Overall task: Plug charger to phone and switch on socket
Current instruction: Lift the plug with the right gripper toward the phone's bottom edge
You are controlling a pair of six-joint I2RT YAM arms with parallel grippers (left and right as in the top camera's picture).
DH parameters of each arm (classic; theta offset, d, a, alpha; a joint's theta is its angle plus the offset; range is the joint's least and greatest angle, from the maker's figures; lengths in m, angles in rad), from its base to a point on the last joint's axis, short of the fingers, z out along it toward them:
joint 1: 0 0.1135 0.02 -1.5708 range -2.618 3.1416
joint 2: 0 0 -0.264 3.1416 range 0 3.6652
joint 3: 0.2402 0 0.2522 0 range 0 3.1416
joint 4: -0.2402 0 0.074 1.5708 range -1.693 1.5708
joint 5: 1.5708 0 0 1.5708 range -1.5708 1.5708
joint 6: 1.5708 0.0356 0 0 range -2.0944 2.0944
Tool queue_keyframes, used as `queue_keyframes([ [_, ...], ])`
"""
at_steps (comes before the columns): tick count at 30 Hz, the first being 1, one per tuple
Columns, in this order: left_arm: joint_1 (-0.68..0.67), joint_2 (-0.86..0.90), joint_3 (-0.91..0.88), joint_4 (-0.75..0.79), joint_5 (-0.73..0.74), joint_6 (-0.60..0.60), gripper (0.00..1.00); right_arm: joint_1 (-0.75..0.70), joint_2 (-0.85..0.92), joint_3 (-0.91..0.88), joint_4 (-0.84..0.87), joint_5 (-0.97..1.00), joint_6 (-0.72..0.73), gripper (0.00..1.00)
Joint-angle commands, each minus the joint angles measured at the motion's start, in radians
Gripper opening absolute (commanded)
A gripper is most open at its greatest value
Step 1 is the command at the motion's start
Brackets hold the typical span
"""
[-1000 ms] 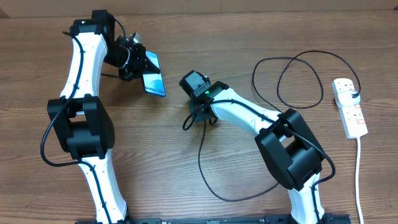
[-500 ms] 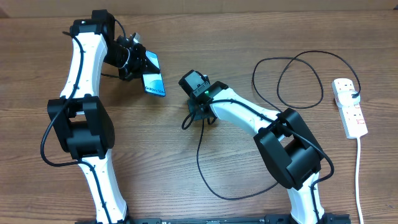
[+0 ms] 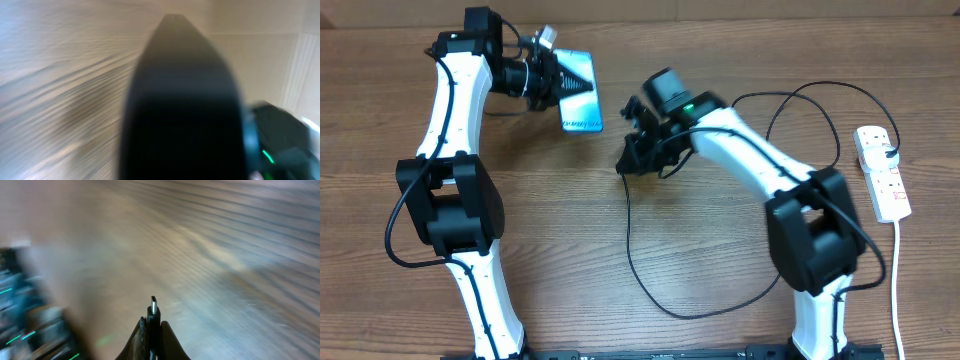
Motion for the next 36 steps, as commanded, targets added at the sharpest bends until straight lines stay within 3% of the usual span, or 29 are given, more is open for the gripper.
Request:
queue_keyframes([
  [1, 0.0, -0.01, 0.011, 0.103, 0.404, 0.019, 0.04, -0.052, -0.064, 0.027, -0.003, -0.394, -0.159, 0.04],
  [5, -0.002, -0.01, 0.011, 0.222, 0.457, -0.083, 0.04, -0.071, -0.064, 0.026, -0.029, -0.597, -0.293, 0.04],
  [11, -0.009, -0.01, 0.011, 0.229, 0.457, -0.122, 0.04, -0.071, -0.064, 0.026, -0.019, -0.616, -0.289, 0.04],
  [16, -0.01, -0.01, 0.011, 0.138, 0.456, -0.17, 0.04, -0.081, -0.064, 0.026, 0.055, -0.69, -0.193, 0.04],
  [23, -0.01, -0.01, 0.011, 0.01, 0.436, -0.076, 0.04, -0.098, -0.065, 0.026, 0.159, -0.694, -0.008, 0.04],
  [30, -0.015, -0.01, 0.011, 0.042, 0.369, -0.063, 0.04, -0.098, -0.065, 0.026, 0.286, -0.746, 0.123, 0.04],
  [36, -0.016, -0.01, 0.011, 0.101, 0.342, -0.164, 0.04, -0.098, -0.065, 0.026, 0.325, -0.745, 0.145, 0.04],
])
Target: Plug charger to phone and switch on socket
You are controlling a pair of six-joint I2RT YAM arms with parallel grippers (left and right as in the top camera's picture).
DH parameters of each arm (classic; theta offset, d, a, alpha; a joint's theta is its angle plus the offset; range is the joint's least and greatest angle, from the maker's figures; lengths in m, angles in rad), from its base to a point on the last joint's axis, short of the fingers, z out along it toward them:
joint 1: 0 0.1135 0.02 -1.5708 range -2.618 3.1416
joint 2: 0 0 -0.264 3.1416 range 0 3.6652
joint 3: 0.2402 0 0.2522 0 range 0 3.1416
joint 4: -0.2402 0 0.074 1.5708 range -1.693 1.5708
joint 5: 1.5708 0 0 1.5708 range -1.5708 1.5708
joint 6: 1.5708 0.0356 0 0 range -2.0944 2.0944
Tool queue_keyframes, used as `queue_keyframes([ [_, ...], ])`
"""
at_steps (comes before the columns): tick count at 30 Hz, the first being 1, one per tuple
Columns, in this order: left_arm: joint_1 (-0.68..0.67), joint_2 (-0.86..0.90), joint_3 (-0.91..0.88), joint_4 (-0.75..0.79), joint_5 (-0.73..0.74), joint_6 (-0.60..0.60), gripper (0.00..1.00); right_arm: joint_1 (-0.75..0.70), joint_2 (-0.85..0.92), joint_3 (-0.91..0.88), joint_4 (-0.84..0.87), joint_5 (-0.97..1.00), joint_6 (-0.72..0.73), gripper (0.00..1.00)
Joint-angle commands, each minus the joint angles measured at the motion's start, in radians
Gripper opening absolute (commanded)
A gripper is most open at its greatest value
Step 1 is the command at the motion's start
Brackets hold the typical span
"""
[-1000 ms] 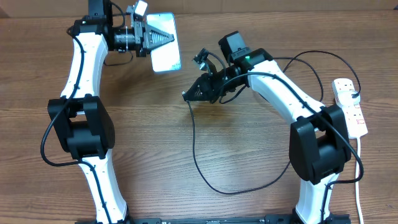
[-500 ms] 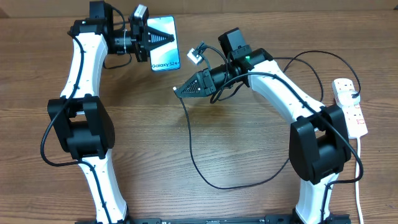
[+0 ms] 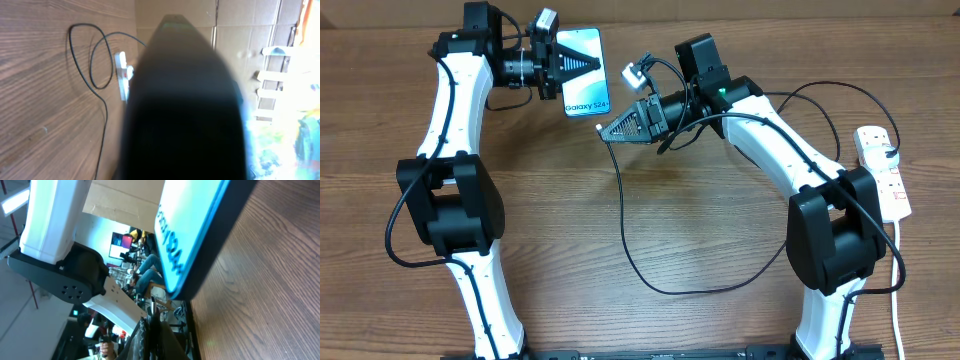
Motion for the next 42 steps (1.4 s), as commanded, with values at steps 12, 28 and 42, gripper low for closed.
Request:
queue_keyframes([
  [12, -0.065, -0.01, 0.014, 0.164, -0.055, -0.285, 0.04, -0.002, -0.033, 0.021, 0.169, 0.056, 0.285, 0.04],
  [28, -0.024, -0.01, 0.014, 0.204, 0.055, -0.211, 0.04, -0.059, -0.033, 0.021, 0.172, 0.108, 0.346, 0.04],
  [42, -0.034, -0.01, 0.013, 0.228, -0.033, -0.217, 0.04, -0.052, -0.033, 0.021, 0.178, 0.058, 0.345, 0.04],
])
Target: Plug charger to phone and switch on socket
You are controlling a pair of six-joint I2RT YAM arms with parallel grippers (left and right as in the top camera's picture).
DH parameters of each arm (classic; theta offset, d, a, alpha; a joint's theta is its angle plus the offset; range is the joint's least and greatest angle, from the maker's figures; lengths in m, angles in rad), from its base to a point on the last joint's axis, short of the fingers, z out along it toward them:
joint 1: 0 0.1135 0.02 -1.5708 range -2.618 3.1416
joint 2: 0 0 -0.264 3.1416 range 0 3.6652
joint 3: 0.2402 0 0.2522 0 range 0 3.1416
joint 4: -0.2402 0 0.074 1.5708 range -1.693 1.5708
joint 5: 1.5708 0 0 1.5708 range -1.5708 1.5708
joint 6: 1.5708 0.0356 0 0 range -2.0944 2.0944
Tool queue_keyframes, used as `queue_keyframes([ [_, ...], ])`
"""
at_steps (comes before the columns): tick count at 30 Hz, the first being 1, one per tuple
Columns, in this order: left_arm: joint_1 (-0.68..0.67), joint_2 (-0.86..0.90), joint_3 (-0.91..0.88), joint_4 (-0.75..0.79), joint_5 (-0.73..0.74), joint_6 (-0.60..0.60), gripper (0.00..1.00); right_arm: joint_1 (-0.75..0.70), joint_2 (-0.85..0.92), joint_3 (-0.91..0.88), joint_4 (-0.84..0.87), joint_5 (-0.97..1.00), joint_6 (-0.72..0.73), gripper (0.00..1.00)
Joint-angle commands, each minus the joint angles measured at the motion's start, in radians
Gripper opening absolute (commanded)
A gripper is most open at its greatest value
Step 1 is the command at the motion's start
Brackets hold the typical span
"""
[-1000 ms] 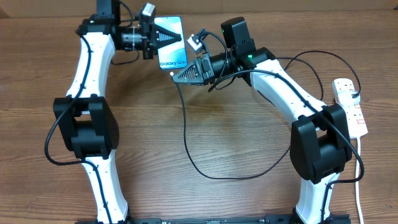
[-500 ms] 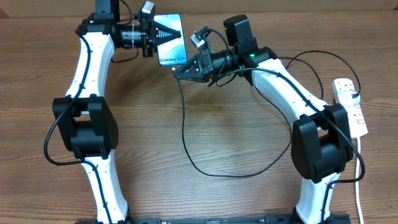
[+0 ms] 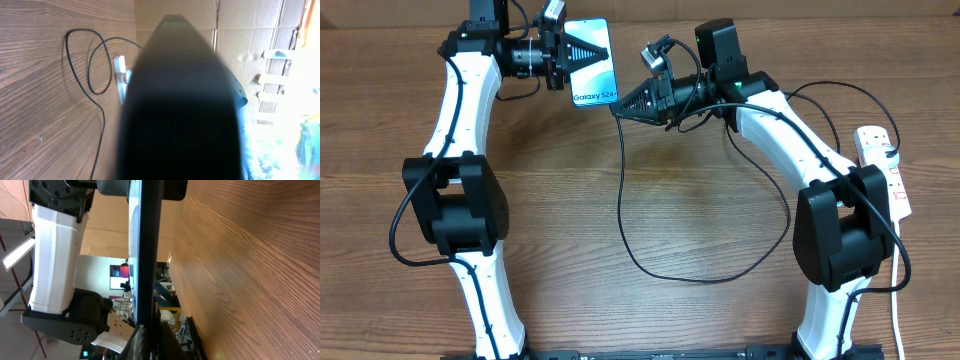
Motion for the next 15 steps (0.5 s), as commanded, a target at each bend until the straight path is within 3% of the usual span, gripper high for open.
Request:
queue_keyframes([
  [1, -0.003, -0.01, 0.014, 0.03, -0.023, -0.025, 0.04, 0.006, -0.033, 0.021, 0.006, -0.047, 0.003, 0.04],
  [8, -0.003, -0.01, 0.014, 0.176, -0.024, -0.177, 0.04, 0.007, -0.033, 0.021, -0.032, -0.054, -0.008, 0.03],
  [15, -0.009, -0.01, 0.014, 0.181, -0.025, -0.185, 0.04, 0.007, -0.033, 0.021, -0.019, -0.03, -0.007, 0.03],
])
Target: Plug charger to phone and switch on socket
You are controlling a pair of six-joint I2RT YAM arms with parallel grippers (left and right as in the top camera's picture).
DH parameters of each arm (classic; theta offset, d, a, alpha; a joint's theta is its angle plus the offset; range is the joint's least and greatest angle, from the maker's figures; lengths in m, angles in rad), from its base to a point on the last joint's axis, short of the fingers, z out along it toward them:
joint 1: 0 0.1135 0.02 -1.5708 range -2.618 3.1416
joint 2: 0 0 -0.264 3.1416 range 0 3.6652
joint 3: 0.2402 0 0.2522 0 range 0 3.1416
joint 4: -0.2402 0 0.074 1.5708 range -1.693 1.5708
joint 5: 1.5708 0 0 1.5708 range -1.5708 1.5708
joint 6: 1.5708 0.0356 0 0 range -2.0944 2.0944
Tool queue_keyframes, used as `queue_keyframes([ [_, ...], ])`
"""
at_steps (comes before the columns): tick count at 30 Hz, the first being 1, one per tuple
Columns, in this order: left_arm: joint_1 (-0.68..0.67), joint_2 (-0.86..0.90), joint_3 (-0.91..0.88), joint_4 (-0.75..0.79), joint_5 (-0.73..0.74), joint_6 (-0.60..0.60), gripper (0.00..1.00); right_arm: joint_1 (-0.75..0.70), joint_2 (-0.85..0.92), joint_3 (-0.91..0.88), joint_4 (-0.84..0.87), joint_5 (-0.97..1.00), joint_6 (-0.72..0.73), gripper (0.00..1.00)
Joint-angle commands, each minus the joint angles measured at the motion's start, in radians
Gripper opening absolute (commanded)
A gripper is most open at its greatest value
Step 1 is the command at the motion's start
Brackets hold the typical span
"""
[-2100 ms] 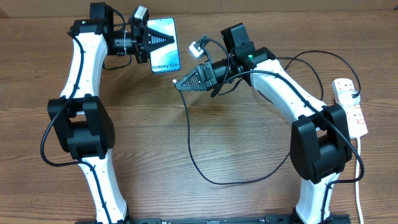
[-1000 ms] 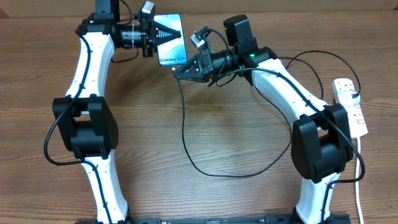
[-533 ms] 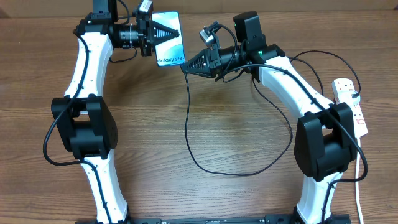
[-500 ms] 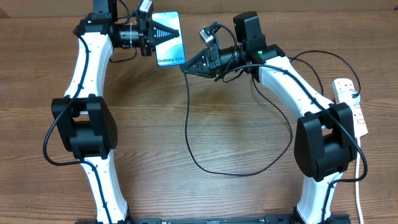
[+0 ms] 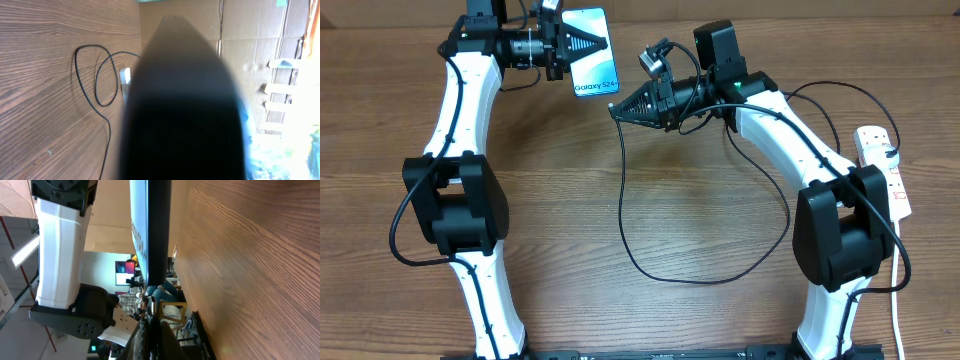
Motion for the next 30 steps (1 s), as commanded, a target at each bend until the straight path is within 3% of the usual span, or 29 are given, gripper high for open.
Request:
queue_keyframes([
  [1, -0.009, -0.01, 0.014, 0.005, 0.021, -0.026, 0.04, 0.005, -0.033, 0.02, 0.009, 0.011, -0.005, 0.04],
  [12, -0.026, -0.01, 0.014, 0.005, 0.036, -0.03, 0.04, 0.005, -0.033, 0.02, 0.114, 0.028, 0.081, 0.04],
  [30, -0.029, -0.01, 0.013, 0.005, 0.037, -0.03, 0.04, 0.005, -0.033, 0.02, 0.121, 0.073, 0.083, 0.04],
])
